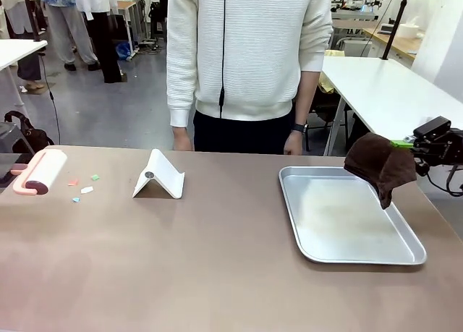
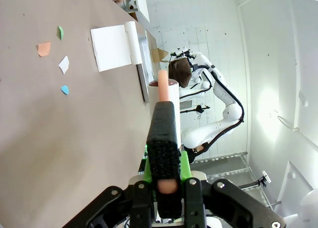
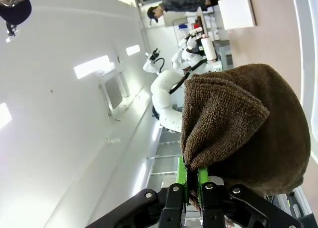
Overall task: Clean the surface of the table.
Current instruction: If a person points to the right, clean the right side of the table with your right hand, and if they point to the left, clean the left side with your left hand, then clean the area not pointed to by the person.
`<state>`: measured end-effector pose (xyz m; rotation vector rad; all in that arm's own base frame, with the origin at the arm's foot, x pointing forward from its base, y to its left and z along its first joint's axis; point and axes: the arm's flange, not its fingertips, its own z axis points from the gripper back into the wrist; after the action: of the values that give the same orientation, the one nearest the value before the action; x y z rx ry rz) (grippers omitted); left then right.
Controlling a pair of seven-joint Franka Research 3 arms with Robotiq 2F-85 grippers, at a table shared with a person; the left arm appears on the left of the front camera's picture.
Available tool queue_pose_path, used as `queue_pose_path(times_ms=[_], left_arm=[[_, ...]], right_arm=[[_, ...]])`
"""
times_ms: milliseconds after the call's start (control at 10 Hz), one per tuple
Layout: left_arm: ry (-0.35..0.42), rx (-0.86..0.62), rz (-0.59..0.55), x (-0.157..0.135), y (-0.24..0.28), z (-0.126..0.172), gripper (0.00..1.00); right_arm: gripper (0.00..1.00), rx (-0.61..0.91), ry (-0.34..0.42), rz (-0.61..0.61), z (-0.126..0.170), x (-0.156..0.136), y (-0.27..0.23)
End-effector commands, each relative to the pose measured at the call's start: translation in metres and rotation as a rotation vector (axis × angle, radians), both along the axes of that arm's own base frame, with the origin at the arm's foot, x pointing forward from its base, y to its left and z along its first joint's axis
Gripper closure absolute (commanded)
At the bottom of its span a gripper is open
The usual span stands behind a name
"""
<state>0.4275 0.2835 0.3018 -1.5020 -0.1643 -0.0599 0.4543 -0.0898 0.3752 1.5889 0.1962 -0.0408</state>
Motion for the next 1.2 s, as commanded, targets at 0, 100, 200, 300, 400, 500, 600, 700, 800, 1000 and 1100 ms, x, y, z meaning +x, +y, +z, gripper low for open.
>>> queue_pose_path(times_ms=[0,100,200,300,400,500,600,700,800,1000,1100], left_arm=[[-0.017,0.001,-0.003,-0.0065,-0.0045,0.0024,1.0],[-0.017,0.001,-0.003,-0.0065,-0.0045,0.0024,1.0],[-0.017,0.001,-0.003,-0.0065,-0.0045,0.0024,1.0],[-0.017,0.001,-0.003,-0.0065,-0.0045,0.0024,1.0],[-0.017,0.001,-0.003,-0.0065,-0.0045,0.0024,1.0],[-0.017,0.001,-0.003,-0.0065,-0.0045,0.0024,1.0],[-0.017,0.001,-0.003,-0.0065,-0.0045,0.0024,1.0],[-0.017,0.001,-0.003,-0.0065,-0.0045,0.0024,1.0],[-0.017,0.001,-0.003,-0.0065,-0.0045,0.0024,1.0],[-0.017,0.001,-0.003,-0.0065,-0.0045,0.0024,1.0],[-0.017,0.001,-0.003,-0.0065,-0.0045,0.0024,1.0]], right_arm=[[0.91,0.0,0.017,0.001,0.0094,-0.0022,0.0009],[0.91,0.0,0.017,0.001,0.0094,-0.0022,0.0009],[0.91,0.0,0.017,0.001,0.0094,-0.0022,0.0009],[0.91,0.0,0.017,0.001,0.0094,-0.0022,0.0009],[0.91,0.0,0.017,0.001,0.0094,-0.0022,0.0009],[0.91,0.0,0.017,0.001,0.0094,-0.0022,0.0009],[0.91,0.0,0.017,0.001,0.0094,-0.0022,0.0009],[0.91,0.0,0.017,0.001,0.0094,-0.0022,0.0009],[0.91,0.0,0.017,0.001,0.0094,-0.0022,0.0009],[0.91,0.0,0.017,0.001,0.0094,-0.0022,0.0009],[0.91,0.0,0.017,0.001,0.0094,-0.0022,0.0009]])
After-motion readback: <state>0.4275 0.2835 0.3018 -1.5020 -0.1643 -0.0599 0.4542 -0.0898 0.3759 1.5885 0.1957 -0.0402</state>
